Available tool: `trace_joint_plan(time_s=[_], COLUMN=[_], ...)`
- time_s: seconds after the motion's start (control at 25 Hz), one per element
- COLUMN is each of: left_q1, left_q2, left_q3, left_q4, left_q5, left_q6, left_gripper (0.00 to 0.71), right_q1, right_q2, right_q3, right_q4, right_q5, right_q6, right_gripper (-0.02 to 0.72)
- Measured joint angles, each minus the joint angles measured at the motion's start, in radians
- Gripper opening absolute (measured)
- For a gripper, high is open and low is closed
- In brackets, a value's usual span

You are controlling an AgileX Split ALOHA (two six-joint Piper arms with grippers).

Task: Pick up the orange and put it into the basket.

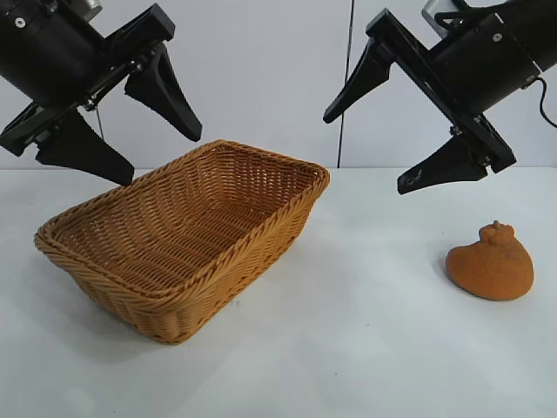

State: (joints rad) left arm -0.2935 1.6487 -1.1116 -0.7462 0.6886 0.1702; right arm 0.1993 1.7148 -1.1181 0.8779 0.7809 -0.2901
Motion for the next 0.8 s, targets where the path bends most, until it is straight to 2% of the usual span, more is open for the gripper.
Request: trace_joint_plan(time_s=[0.8], left_q1=[0.0], left_q2=[0.0], left_q3=[0.0], left_q4=[0.0], left_q5=[-0.021], left_q6=[0.0], left_gripper=[0.549], right_q1=[0.0], right_q2=[0.0], right_q3=[0.0], right_q4=[-0.005], right_q5=[-0.007], right_q6=[0.0], right_gripper=[0.684])
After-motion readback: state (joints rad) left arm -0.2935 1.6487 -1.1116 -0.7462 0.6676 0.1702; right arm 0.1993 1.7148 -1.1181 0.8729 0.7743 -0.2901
